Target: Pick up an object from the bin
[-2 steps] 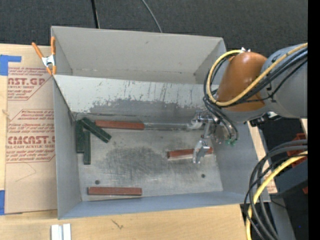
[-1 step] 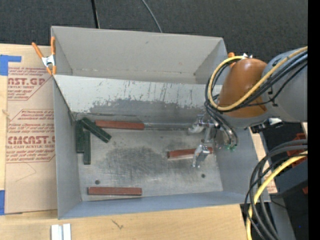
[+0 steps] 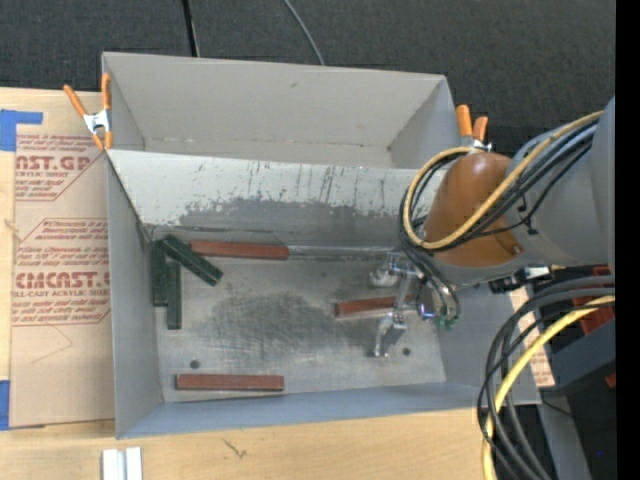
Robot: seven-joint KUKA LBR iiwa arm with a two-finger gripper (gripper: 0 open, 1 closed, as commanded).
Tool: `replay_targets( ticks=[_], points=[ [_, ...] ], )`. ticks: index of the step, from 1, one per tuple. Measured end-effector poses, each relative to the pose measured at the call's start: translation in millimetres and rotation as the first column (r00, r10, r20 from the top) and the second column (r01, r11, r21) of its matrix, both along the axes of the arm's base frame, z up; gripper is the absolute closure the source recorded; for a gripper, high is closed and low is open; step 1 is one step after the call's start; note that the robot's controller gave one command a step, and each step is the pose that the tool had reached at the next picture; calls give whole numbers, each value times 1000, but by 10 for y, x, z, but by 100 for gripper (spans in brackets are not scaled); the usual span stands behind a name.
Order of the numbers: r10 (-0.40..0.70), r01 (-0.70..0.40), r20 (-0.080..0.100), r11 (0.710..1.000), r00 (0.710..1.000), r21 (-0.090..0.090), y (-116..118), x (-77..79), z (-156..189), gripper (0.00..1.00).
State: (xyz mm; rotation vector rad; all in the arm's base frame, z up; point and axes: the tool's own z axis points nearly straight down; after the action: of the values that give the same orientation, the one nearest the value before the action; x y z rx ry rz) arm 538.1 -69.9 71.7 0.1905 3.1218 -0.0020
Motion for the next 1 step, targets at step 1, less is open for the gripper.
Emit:
replay_targets(
  ticks=[1],
  points=[
    [-158, 158, 7, 987, 987, 3, 115, -17, 51, 100]
  ],
)
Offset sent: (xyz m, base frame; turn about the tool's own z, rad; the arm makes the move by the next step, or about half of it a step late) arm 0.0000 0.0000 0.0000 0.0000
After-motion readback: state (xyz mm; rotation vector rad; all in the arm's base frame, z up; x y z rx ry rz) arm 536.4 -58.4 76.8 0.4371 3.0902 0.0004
